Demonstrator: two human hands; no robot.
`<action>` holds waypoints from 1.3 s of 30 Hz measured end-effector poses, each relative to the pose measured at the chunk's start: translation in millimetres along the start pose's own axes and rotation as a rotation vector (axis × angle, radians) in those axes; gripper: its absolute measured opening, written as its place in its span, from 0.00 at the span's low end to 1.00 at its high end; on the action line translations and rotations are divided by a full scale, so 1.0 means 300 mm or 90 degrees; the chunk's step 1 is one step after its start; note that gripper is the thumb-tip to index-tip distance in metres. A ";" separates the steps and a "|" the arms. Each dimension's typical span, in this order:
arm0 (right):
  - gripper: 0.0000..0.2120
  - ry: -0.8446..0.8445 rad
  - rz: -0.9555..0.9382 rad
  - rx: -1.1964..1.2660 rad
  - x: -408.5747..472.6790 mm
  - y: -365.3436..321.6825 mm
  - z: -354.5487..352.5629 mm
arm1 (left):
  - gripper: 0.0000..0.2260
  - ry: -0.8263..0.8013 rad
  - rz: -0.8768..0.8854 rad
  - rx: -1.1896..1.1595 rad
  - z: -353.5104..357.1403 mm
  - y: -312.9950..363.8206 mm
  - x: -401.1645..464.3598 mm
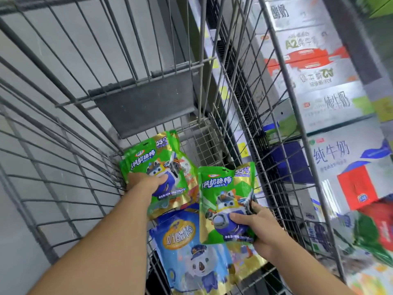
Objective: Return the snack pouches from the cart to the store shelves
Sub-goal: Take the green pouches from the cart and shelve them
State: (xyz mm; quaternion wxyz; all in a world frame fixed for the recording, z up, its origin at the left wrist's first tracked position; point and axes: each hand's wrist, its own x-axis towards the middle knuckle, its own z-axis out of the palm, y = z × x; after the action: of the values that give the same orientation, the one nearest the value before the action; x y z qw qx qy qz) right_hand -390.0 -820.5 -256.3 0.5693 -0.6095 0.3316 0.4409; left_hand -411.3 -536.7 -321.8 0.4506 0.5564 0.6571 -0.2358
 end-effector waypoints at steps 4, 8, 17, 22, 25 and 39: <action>0.24 0.015 0.021 -0.002 0.020 -0.020 0.004 | 0.49 0.046 -0.004 0.001 0.001 -0.013 0.008; 0.37 0.055 0.017 -0.011 0.039 -0.041 0.007 | 0.23 -0.098 -0.083 -0.275 0.002 0.005 -0.001; 0.44 0.062 -0.035 -0.036 0.044 -0.064 0.026 | 0.10 -0.250 -0.047 -0.204 -0.003 0.034 -0.081; 0.31 0.051 -0.118 -0.097 -0.043 -0.091 0.074 | 0.16 -0.230 0.040 -0.167 -0.096 0.069 -0.183; 0.18 0.030 -0.195 -0.121 -0.132 -0.118 0.107 | 0.22 -0.166 0.171 -0.140 -0.209 0.105 -0.277; 0.14 0.055 -0.474 0.188 -0.530 -0.478 -0.070 | 0.28 -0.295 0.635 -0.182 -0.402 0.463 -0.794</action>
State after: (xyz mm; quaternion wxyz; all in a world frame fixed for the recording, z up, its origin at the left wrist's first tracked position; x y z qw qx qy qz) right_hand -318.9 -837.7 -54.0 0.7570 -0.6177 0.1714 0.1263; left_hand -326.0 -524.9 -33.6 0.7109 0.6663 0.2242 -0.0188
